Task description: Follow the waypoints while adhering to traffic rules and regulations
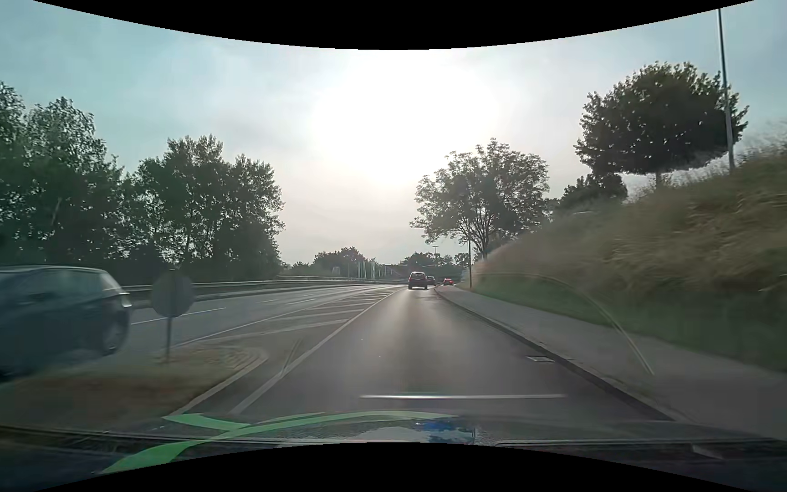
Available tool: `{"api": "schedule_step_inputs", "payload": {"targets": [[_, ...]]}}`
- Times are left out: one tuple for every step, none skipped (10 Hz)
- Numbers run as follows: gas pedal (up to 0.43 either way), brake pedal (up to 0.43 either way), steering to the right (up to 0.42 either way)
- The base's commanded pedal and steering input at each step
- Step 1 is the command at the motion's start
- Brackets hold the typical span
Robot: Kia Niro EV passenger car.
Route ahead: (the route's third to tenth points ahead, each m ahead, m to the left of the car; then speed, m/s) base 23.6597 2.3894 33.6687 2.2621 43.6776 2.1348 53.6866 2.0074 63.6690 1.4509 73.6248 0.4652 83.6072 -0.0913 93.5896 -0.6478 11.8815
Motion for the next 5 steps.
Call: {"api": "schedule_step_inputs", "payload": {"targets": [[0.209,0.0,-0.013],[0.209,0.0,-0.012],[0.197,0.0,-0.01],[0.197,0.0,-0.009],[0.189,0.0,-0.007]]}}
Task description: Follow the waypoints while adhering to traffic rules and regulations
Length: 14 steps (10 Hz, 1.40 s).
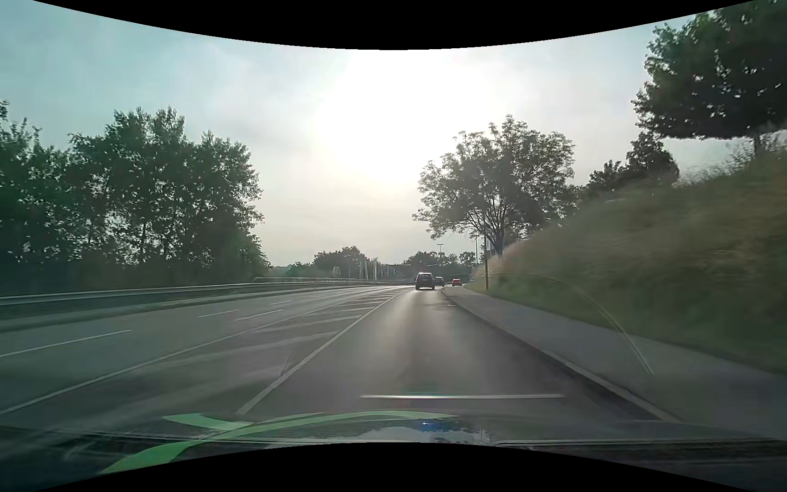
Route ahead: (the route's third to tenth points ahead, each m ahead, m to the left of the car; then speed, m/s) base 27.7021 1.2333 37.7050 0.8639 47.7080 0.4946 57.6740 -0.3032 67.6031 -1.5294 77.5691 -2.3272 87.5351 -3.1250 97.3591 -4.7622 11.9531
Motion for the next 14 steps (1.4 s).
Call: {"api": "schedule_step_inputs", "payload": {"targets": [[0.15,0.0,-0.007],[0.15,0.0,-0.005],[0.15,0.0,-0.004],[0.15,0.0,-0.004],[0.15,0.0,-0.004],[0.15,0.0,-0.002],[0.15,0.0,-0.001],[0.15,0.0,-0.001],[0.15,0.0,-0.001],[0.15,0.0,0.0],[0.15,0.0,0.0],[0.15,0.0,0.0],[0.15,0.0,0.003],[0.15,0.0,0.004]]}}
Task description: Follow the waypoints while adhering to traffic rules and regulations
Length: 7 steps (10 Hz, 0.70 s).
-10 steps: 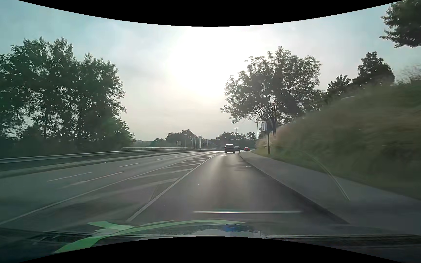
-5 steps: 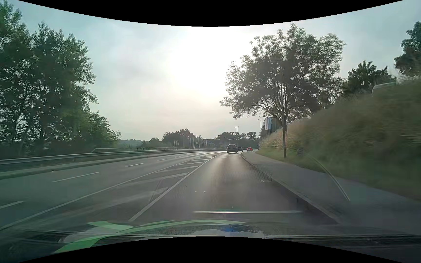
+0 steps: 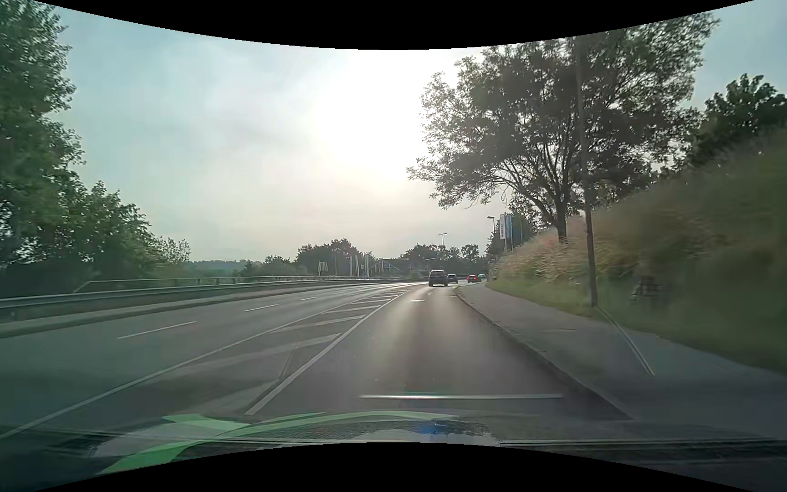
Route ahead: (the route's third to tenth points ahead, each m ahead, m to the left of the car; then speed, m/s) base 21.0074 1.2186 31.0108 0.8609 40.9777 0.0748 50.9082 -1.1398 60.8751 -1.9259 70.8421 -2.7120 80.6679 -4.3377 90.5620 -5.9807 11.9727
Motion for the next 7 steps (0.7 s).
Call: {"api": "schedule_step_inputs", "payload": {"targets": [[0.15,0.0,0.005],[0.15,0.0,0.006],[0.15,0.0,0.008],[0.15,0.0,0.008],[0.15,0.0,0.008],[0.15,0.0,0.009],[0.15,0.0,0.008]]}}
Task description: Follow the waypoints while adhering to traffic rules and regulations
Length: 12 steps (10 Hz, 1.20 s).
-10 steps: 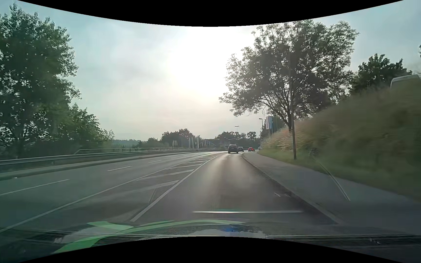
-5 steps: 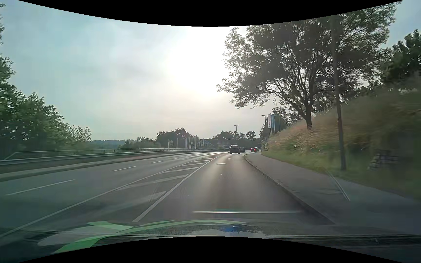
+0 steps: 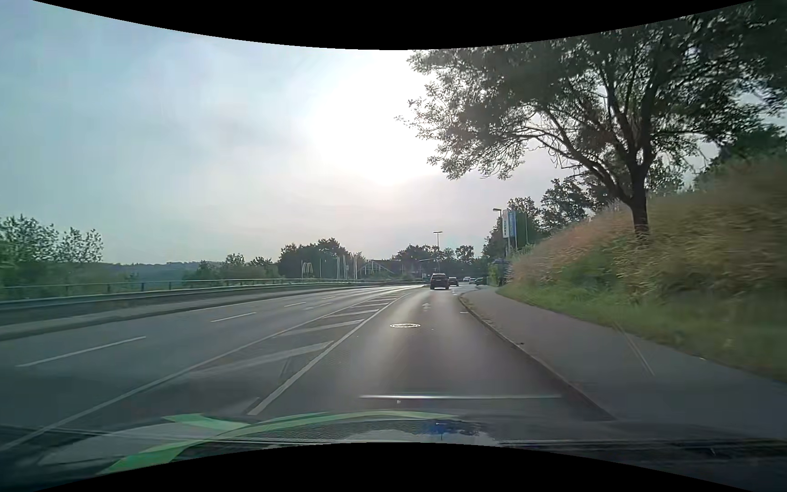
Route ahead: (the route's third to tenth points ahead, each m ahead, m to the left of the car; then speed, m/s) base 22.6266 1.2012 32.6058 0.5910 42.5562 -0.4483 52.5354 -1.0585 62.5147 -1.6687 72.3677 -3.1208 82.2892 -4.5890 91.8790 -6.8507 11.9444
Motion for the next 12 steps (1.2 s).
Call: {"api": "schedule_step_inputs", "payload": {"targets": [[0.15,0.0,0.009],[0.15,0.0,0.008],[0.15,0.0,0.009],[0.15,0.0,0.011],[0.15,0.0,0.011],[0.15,0.0,0.011],[0.15,0.0,0.011],[0.15,0.0,0.011],[0.15,0.0,0.011],[0.15,0.0,0.008],[0.15,0.0,0.006],[0.15,0.0,0.006]]}}
